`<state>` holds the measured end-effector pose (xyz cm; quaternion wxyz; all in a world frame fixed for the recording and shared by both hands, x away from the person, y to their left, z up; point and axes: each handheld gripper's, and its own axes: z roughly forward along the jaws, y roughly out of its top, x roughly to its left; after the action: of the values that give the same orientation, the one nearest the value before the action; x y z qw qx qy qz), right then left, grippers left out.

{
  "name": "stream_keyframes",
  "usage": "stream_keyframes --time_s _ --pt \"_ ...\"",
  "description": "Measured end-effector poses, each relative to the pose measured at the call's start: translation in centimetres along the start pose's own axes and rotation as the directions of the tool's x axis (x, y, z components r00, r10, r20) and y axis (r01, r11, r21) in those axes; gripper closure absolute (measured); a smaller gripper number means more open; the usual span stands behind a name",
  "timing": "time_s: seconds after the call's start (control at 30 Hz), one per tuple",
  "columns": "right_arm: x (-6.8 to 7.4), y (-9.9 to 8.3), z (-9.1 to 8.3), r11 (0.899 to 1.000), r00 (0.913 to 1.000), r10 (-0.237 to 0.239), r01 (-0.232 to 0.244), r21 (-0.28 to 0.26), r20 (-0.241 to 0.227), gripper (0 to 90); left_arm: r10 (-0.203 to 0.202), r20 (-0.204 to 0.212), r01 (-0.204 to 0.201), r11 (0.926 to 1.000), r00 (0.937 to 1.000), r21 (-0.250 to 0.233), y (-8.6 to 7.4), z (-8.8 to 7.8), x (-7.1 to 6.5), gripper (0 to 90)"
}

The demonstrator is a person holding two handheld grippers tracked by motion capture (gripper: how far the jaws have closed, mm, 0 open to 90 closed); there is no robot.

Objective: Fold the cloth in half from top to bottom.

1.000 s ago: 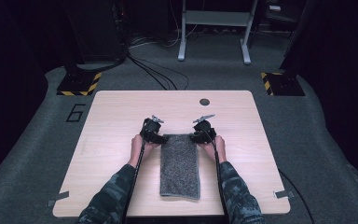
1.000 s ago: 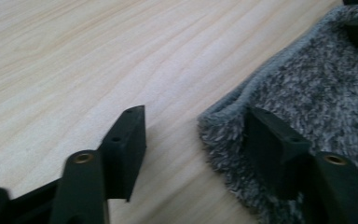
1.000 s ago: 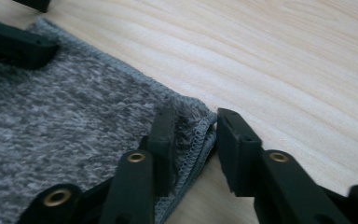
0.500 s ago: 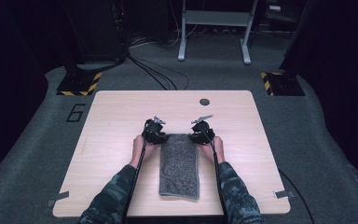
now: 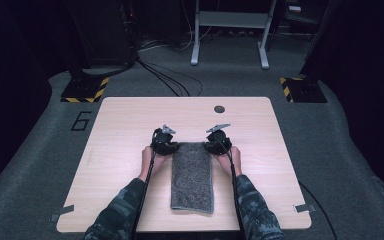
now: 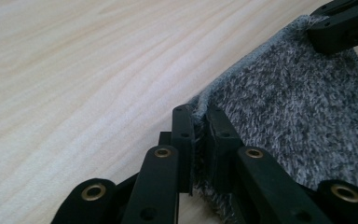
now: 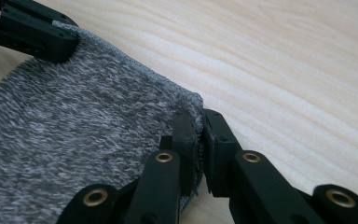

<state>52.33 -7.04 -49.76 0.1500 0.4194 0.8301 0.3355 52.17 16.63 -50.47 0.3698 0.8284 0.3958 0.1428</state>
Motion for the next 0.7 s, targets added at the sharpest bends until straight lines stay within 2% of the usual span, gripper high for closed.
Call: stream_keyframes --time_s 0.1,0.27,0.33,0.4,0.43,0.47,0.6,0.67,0.7 --pt "0.1 0.2 -0.6 1.0 0.9999 -0.002 0.003 -0.031 0.011 84.4 0.02 -0.009 -0.021 0.9996 0.9997 -0.021 0.3 -0.7 -0.1 84.1" --pt "0.4 0.8 -1.4 0.997 0.9993 -0.024 0.025 -0.068 0.029 84.4 0.023 -0.017 -0.023 0.9982 0.9996 -0.055 0.7 -1.5 -0.2 84.4" --pt "0.6 1.0 -1.7 0.997 0.9988 -0.034 0.036 -0.073 0.035 84.4 0.029 -0.01 -0.03 0.9984 0.9995 -0.049 0.8 -1.8 0.0 84.5" --pt "0.6 1.1 -1.8 0.995 0.9979 -0.05 0.053 -0.084 0.04 84.4 0.022 -0.017 -0.023 0.9977 0.9996 -0.063 1.0 -1.8 0.0 84.4" --pt "0.8 1.2 -1.9 0.996 0.9987 -0.033 0.036 -0.081 0.039 84.4 0.021 -0.019 -0.022 0.9975 0.9996 -0.067 1.0 -1.9 0.1 84.4" --pt "0.6 1.3 -2.0 0.995 0.9984 -0.043 0.046 -0.089 0.037 84.4 0.022 -0.019 -0.024 0.9973 0.9996 -0.07 1.1 -2.0 0.1 84.4" --pt "0.7 1.8 -2.5 0.994 0.9991 -0.025 0.029 -0.104 0.033 84.4 0.028 -0.026 -0.03 0.9955 0.9993 -0.09 1.5 -2.5 0.2 84.4" --pt "0.5 2.1 -2.7 0.992 0.9983 -0.047 0.05 -0.116 0.035 84.4 0.029 -0.031 -0.032 0.9948 0.9991 -0.096 1.7 -2.8 0.1 84.4" --pt "0.5 2.2 -2.9 0.992 0.9985 -0.041 0.045 -0.121 0.036 84.4 0.032 -0.03 -0.035 0.9943 0.999 -0.101 1.8 -2.8 0.2 84.5"
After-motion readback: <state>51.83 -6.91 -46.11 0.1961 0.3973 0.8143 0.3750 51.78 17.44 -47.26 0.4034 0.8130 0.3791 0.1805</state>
